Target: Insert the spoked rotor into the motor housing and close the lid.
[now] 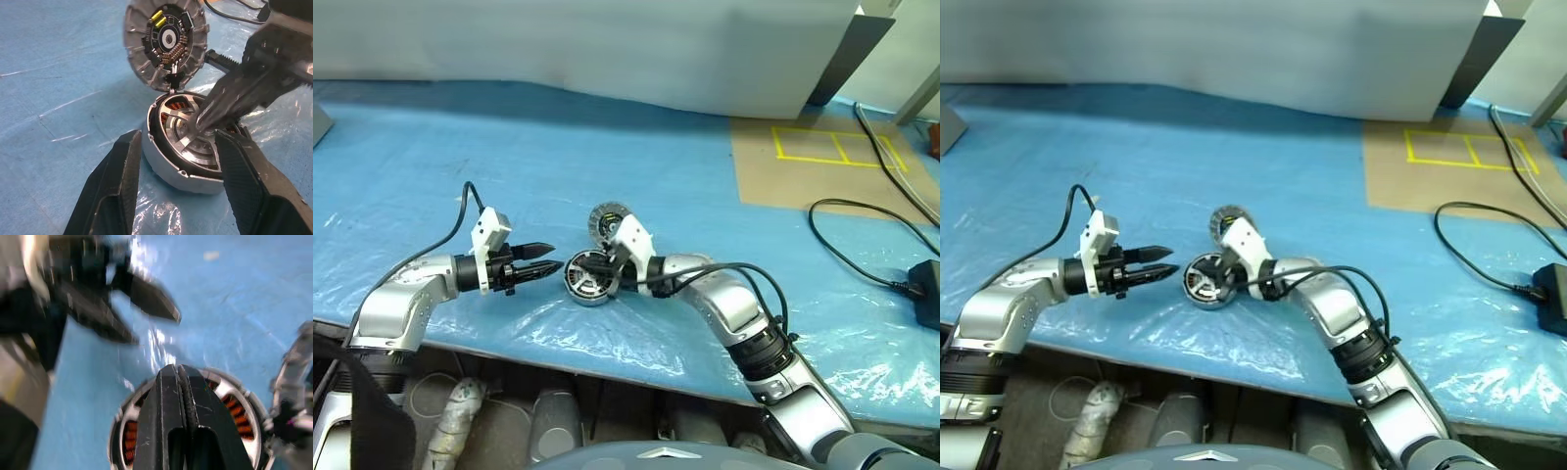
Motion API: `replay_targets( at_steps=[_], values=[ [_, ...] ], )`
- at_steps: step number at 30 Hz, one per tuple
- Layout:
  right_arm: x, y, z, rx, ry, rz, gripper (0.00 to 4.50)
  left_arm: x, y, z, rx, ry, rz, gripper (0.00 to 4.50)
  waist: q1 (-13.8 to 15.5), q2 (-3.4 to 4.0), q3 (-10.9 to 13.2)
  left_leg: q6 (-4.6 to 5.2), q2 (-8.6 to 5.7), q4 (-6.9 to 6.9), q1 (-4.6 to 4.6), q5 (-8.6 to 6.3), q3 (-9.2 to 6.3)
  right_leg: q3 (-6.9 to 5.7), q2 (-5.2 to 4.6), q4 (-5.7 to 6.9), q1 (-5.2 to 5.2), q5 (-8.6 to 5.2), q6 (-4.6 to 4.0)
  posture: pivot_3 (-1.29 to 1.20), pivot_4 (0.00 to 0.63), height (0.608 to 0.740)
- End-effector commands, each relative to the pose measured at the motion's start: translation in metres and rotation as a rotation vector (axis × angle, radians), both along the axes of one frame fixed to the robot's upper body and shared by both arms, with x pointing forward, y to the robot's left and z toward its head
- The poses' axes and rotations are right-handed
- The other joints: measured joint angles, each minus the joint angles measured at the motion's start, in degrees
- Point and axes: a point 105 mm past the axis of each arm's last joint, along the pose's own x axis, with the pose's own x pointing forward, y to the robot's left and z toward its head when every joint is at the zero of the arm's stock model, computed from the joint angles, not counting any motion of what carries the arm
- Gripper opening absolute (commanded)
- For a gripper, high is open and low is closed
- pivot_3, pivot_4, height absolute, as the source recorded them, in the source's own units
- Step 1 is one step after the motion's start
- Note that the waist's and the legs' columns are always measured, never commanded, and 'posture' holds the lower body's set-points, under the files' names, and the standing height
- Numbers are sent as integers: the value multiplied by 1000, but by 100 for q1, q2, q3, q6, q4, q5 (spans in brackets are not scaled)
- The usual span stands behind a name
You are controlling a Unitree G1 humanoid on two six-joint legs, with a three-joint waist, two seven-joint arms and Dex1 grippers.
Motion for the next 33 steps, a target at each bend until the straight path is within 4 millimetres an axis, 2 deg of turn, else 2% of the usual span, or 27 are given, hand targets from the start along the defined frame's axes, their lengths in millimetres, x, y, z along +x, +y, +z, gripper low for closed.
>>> replay_targets(
  at_steps=[1,4,7,11,14,20,24,27,29,31,33],
  values=[
    [0,8,17,-10,-107,1,0,1,-5,5,-2,-28,-18,2462,-2,0,0,0,0,-3,6,0,1,1,1,0,2,0,0,0,150,740],
    [0,14,-16,-201,-156,-6,0,2,-7,4,-4,-30,-20,2462,7,0,0,-1,-1,-8,9,0,2,0,1,-5,6,-1,-1,0,150,740],
    [-4,10,-51,-357,-152,13,0,3,-6,4,-5,-32,-15,2462,12,1,0,-2,-4,-12,3,0,2,-1,0,-10,4,0,1,0,150,740],
    [5,-1,-58,-433,-200,-29,0,3,-6,4,-10,-32,-10,2462,10,1,0,-2,-4,-18,10,0,2,0,0,-10,8,2,4,0,150,740],
    [0,1,-48,-354,-183,-8,0,4,-7,3,-11,-32,-9,2462,15,2,0,-2,-4,-16,18,0,3,1,-1,-10,15,-1,1,0,150,740],
    [-3,-4,-3,-24,-46,-15,0,5,-9,3,-13,-35,-15,2462,12,2,0,-1,-4,-9,10,0,3,2,-3,-10,12,0,1,0,150,740],
    [-12,-32,24,90,8,12,0,3,-10,8,-36,-41,-35,2462,19,2,0,-1,-2,-13,9,0,3,2,-1,-8,6,-1,0,0,150,740],
    [-22,-54,24,53,21,32,0,2,-11,7,-40,-43,-38,2462,52,1,0,-1,-5,-17,9,0,3,0,-2,-16,12,0,1,0,150,740],
    [-19,-73,20,31,50,-4,0,1,-12,7,-43,-46,-34,2462,62,1,0,-1,-4,-22,10,-1,3,-2,-1,-20,13,0,1,0,150,740],
    [-3,-97,15,11,52,-121,0,2,-13,6,-47,-49,-30,2462,61,3,1,-1,-4,-22,10,-1,3,-1,-1,-20,11,0,1,0,150,740],
    [20,-118,23,43,24,-268,0,3,-13,6,-52,-53,-23,2462,36,3,1,-1,-3,-20,11,0,5,1,-1,-19,10,-1,0,0,150,740]
  ],
)
